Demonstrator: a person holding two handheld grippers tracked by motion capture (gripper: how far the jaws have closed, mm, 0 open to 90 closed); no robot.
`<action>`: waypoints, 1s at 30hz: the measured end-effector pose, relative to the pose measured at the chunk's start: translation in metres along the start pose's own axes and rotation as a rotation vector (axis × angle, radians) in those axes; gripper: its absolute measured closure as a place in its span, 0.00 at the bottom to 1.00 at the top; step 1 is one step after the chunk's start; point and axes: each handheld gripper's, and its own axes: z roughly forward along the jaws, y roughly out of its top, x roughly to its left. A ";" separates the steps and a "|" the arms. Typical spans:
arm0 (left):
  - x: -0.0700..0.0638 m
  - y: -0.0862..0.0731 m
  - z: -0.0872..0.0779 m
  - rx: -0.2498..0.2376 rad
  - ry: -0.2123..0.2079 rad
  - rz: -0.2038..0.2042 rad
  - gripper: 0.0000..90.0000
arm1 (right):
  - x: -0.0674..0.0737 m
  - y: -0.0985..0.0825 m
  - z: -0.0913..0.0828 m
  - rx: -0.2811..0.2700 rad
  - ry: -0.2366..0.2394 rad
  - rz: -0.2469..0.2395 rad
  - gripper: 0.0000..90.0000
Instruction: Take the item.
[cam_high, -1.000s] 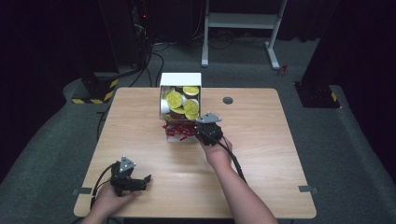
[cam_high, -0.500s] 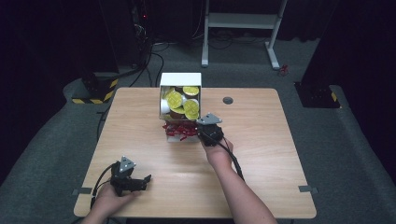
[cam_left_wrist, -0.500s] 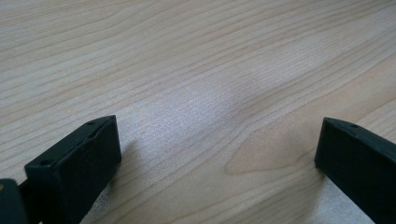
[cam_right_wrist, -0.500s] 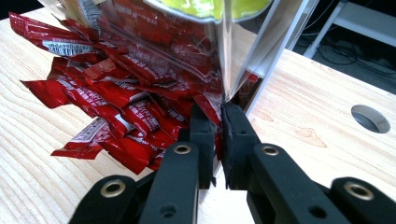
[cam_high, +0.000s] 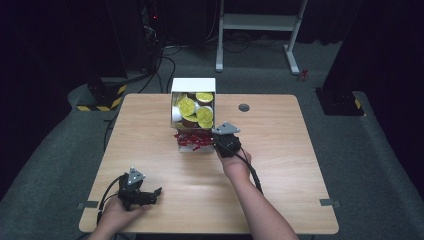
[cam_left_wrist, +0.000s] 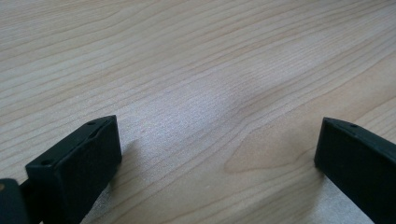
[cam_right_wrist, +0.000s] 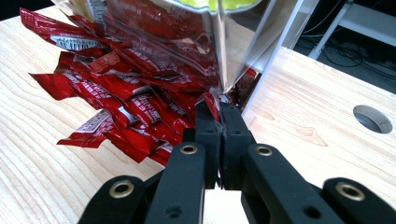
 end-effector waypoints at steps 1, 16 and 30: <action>0.000 0.000 0.000 0.001 0.000 -0.001 0.01 | 0.000 0.000 0.000 0.000 0.001 0.000 0.99; 0.000 -0.001 -0.001 0.002 0.000 -0.007 0.01 | 0.004 -0.005 -0.012 -0.021 0.003 0.014 0.99; 0.000 -0.001 -0.001 -0.002 0.000 -0.010 0.01 | 0.004 -0.012 -0.025 -0.061 0.027 0.031 0.99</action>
